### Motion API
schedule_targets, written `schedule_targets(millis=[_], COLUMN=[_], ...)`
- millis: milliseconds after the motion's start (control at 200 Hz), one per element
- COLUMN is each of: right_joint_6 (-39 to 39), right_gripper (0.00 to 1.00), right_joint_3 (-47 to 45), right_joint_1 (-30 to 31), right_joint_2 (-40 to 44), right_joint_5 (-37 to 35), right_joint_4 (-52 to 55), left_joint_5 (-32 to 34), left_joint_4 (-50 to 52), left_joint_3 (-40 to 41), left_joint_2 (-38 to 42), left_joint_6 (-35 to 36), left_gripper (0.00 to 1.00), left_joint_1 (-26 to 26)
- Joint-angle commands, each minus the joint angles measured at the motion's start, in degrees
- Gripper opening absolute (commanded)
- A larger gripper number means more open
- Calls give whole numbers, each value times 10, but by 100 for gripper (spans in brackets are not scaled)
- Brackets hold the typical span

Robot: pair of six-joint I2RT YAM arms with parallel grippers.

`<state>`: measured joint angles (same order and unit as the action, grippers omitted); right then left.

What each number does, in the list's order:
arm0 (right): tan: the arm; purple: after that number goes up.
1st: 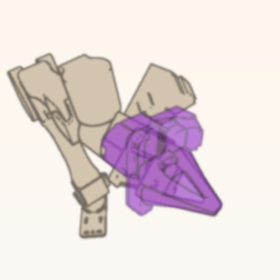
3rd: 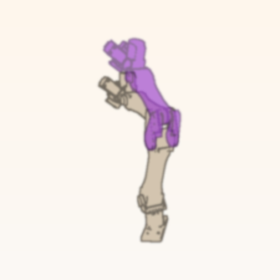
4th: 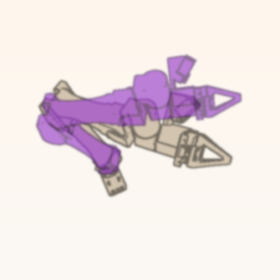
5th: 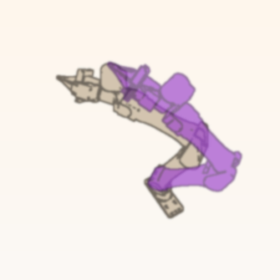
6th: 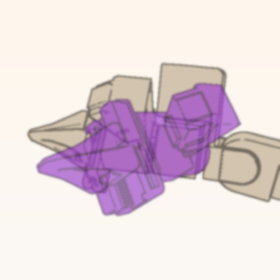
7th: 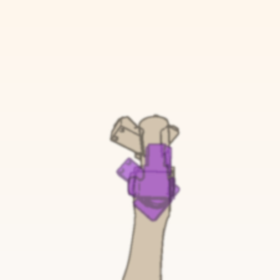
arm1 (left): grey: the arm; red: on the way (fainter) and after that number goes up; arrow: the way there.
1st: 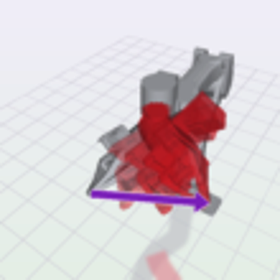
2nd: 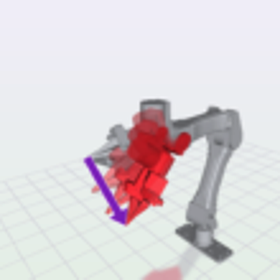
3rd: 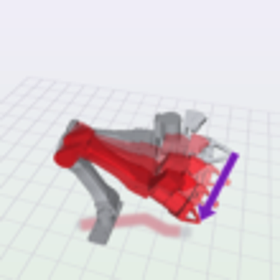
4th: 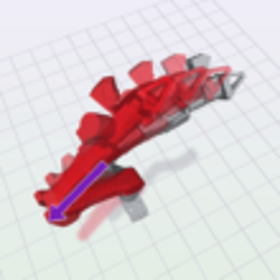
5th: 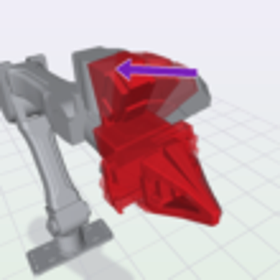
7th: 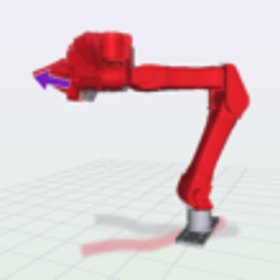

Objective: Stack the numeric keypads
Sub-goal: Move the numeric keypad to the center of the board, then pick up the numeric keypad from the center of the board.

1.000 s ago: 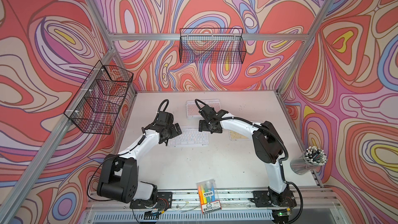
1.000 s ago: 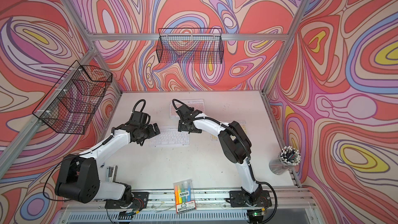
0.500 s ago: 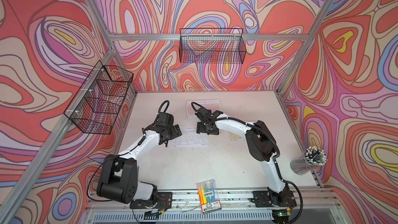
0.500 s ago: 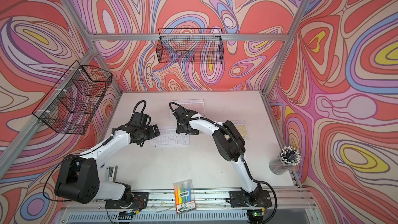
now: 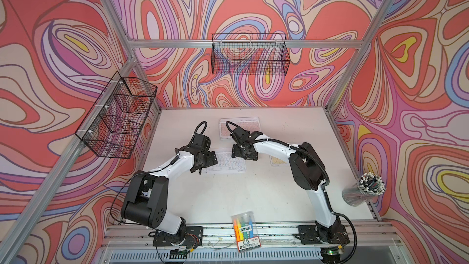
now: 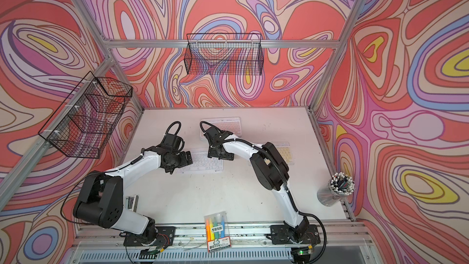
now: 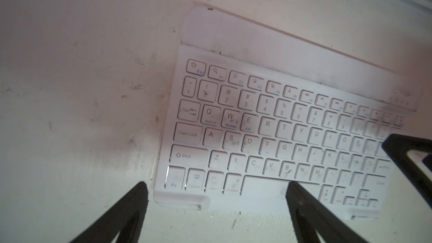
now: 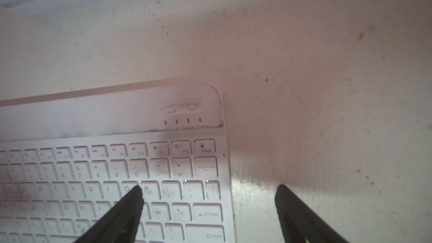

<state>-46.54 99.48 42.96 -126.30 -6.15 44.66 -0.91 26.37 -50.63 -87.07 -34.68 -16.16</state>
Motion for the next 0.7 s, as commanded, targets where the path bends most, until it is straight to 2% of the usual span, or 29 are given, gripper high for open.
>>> schedule_targets(millis=[0,180,696], right_joint_6=[-19,-21,-29], right_gripper=[91,91,91], right_joint_3=[6,11,-4], right_joint_1=[9,13,18], right_joint_2=[-23,-33,-32], right_joint_5=[-9,-1,17], right_joint_4=[20,18,4], left_joint_5=[29,46,35], left_joint_4=[27,25,-12], left_joint_3=[-19,-22,-35], left_joint_2=[-13,-28,-83], left_joint_6=[8,13,10], left_gripper=[95,97,98], left_joint_1=[-5,-5,-5])
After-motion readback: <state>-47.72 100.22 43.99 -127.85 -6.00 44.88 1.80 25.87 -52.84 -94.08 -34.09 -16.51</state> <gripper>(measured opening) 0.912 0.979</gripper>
